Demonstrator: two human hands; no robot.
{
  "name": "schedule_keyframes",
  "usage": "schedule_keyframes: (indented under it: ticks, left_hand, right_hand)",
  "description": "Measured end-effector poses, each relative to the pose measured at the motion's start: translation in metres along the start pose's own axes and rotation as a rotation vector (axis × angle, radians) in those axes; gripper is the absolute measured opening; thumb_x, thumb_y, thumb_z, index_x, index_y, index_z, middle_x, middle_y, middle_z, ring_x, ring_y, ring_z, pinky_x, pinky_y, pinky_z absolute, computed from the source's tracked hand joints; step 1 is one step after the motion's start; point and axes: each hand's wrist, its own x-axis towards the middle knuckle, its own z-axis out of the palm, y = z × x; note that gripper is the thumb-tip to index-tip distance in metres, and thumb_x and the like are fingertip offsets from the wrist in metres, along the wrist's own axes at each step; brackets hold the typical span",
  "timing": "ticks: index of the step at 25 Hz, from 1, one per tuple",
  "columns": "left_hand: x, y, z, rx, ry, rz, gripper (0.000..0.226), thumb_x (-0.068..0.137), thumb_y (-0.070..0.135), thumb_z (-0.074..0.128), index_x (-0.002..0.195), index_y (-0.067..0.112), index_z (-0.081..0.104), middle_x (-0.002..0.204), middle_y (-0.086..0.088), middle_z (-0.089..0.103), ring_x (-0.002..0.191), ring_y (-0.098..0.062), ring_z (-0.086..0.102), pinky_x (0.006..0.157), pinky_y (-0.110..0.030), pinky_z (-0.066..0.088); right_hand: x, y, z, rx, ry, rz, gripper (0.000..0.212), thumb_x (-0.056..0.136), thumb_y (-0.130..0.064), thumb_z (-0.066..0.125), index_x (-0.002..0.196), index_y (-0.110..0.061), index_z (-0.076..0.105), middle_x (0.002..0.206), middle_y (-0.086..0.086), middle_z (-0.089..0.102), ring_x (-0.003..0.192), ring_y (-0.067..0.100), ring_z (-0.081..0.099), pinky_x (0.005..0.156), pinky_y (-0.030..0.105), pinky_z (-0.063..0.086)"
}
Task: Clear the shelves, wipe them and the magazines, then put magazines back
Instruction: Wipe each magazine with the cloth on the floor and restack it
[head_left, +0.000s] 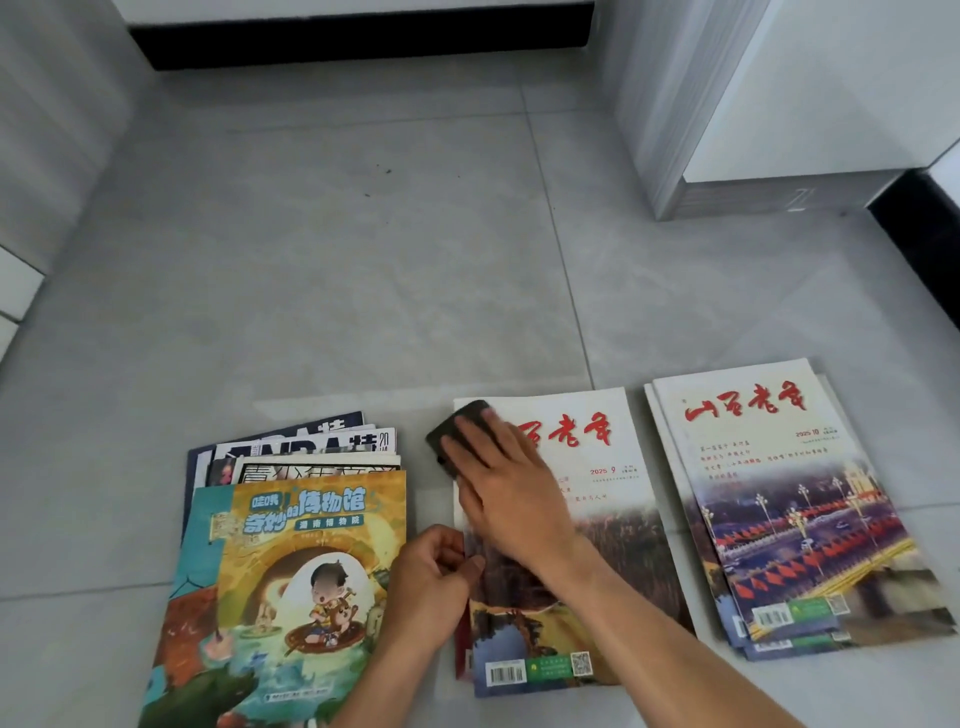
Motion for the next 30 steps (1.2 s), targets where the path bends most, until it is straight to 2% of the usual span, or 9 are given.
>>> schedule_keyframes:
  ticks: [2,6,11,15,17,20,23,28,30]
  left_hand:
    - [0.000,0.000,-0.001,-0.002,0.002,0.001,0.014,0.082,0.005,0.075,0.079,0.011,0.063,0.068,-0.001,0.061,0.062,-0.014,0.056,0.055,-0.016,0.044]
    - [-0.001,0.001,-0.001,0.030,0.005,0.007,0.015,0.084,0.008,0.074,0.080,0.014,0.061,0.072,-0.002,0.061,0.064,-0.011,0.056,0.051,-0.009,0.042]
    - [-0.001,0.000,-0.002,0.019,-0.001,0.018,0.014,0.083,0.006,0.074,0.080,0.011,0.062,0.070,-0.004,0.061,0.062,-0.013,0.055,0.052,-0.013,0.042]
    - [-0.001,0.000,-0.002,0.053,0.001,0.015,0.013,0.084,0.009,0.073,0.081,0.011,0.061,0.073,-0.004,0.061,0.065,-0.012,0.056,0.054,-0.013,0.043]
    - [-0.002,0.002,0.000,0.063,0.015,0.009,0.013,0.084,0.009,0.073,0.081,0.011,0.061,0.074,-0.006,0.062,0.065,-0.013,0.056,0.056,-0.017,0.044]
    - [-0.004,0.006,0.000,0.041,0.021,-0.005,0.012,0.081,0.001,0.072,0.080,0.010,0.063,0.073,-0.006,0.066,0.065,-0.016,0.059,0.057,-0.024,0.048]
    - [-0.003,0.006,-0.002,0.033,0.015,-0.019,0.012,0.081,0.003,0.074,0.080,0.010,0.064,0.076,-0.007,0.069,0.071,-0.020,0.064,0.066,-0.033,0.053]
    - [-0.005,0.004,-0.002,0.046,0.036,-0.022,0.015,0.082,0.011,0.077,0.080,0.013,0.062,0.077,-0.004,0.065,0.070,-0.016,0.060,0.063,-0.025,0.048]
    - [-0.005,0.006,0.000,0.035,0.048,-0.025,0.015,0.080,0.005,0.076,0.078,0.011,0.063,0.074,-0.004,0.066,0.068,-0.017,0.061,0.062,-0.025,0.048]
  right_hand:
    - [0.003,0.022,-0.001,0.002,0.011,-0.055,0.044,0.098,-0.030,0.048,0.141,-0.021,0.055,0.150,0.002,0.049,0.145,0.028,0.036,0.114,0.047,0.038]
    - [0.000,0.043,-0.015,-0.021,0.156,0.615,0.045,0.102,-0.028,0.046,0.145,-0.016,0.050,0.152,0.010,0.046,0.146,0.034,0.033,0.112,0.054,0.038]
    - [0.000,0.021,-0.005,0.008,0.003,0.006,0.047,0.095,-0.030,0.047,0.141,-0.022,0.054,0.149,0.002,0.050,0.143,0.029,0.039,0.115,0.047,0.037]
    - [-0.033,0.083,-0.029,-0.093,0.142,0.576,0.048,0.100,-0.030,0.039,0.145,-0.015,0.050,0.150,0.013,0.047,0.143,0.036,0.036,0.114,0.054,0.035]
    - [-0.029,0.061,-0.026,-0.144,0.144,0.640,0.049,0.101,-0.027,0.040,0.148,-0.014,0.045,0.152,0.016,0.044,0.144,0.039,0.033,0.116,0.055,0.033]
    - [-0.014,-0.009,-0.003,-0.044,0.035,0.208,0.050,0.095,-0.025,0.048,0.145,-0.019,0.050,0.151,0.009,0.047,0.144,0.035,0.036,0.116,0.051,0.034]
    - [-0.021,0.009,-0.004,0.030,-0.004,-0.109,0.046,0.094,-0.029,0.047,0.139,-0.024,0.057,0.149,0.000,0.050,0.142,0.027,0.040,0.115,0.046,0.037]
    - [-0.043,0.068,-0.031,-0.081,0.156,0.601,0.052,0.097,-0.030,0.038,0.145,-0.016,0.049,0.152,0.011,0.045,0.144,0.036,0.034,0.113,0.054,0.037]
    - [-0.038,0.022,-0.017,-0.086,0.106,0.491,0.052,0.095,-0.026,0.044,0.146,-0.018,0.047,0.153,0.011,0.044,0.145,0.035,0.033,0.115,0.051,0.035]
